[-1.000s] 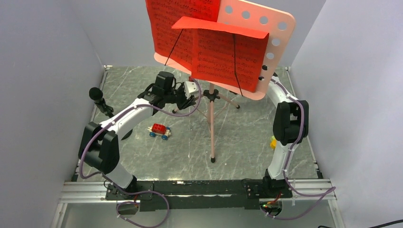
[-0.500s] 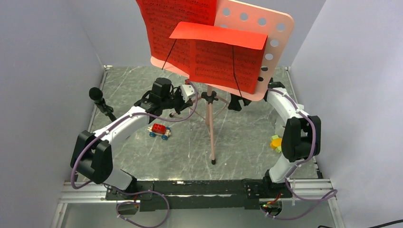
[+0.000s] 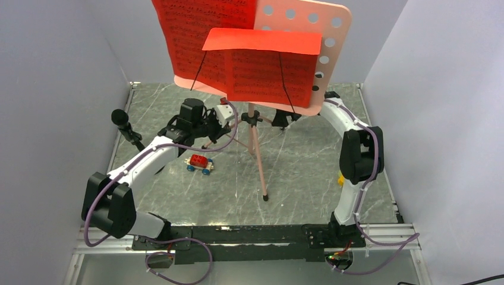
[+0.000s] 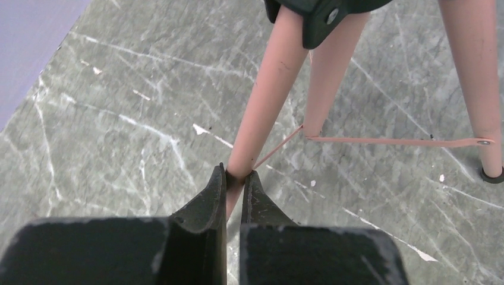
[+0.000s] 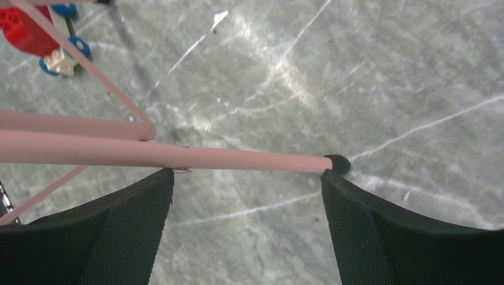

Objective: Pack up the instrument practice props

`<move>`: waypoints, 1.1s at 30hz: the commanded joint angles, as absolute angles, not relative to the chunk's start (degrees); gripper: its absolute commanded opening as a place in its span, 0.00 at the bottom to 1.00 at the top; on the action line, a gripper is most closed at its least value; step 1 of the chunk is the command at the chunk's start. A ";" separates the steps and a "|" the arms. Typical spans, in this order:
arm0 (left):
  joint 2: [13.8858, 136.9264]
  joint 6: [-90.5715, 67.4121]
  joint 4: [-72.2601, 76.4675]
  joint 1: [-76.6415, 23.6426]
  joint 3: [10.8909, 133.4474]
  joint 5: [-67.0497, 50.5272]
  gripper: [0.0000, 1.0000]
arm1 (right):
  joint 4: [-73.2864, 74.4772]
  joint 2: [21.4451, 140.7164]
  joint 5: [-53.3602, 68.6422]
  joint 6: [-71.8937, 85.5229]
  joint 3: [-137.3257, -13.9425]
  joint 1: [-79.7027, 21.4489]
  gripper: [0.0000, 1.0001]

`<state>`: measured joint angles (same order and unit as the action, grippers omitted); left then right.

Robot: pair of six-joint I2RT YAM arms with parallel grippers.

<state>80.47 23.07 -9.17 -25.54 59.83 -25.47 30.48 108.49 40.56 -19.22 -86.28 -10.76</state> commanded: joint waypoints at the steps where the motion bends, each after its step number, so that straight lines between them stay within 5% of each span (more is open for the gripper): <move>1: 77.09 21.95 -16.13 -23.55 57.40 -23.72 0.01 | 26.43 112.33 39.47 -16.08 -93.86 -11.10 0.93; 14: 80.17 23.03 -15.26 -24.23 58.70 -29.41 0.01 | 26.14 115.05 31.96 -18.94 -96.19 -12.78 0.95; 33: 86.19 17.55 -10.47 -30.13 61.30 -30.16 0.01 | 34.01 90.60 39.69 -19.83 -79.46 5.98 0.93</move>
<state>83.29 22.96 -6.57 -28.01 60.99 -26.89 30.41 98.67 34.85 -19.33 -80.20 4.49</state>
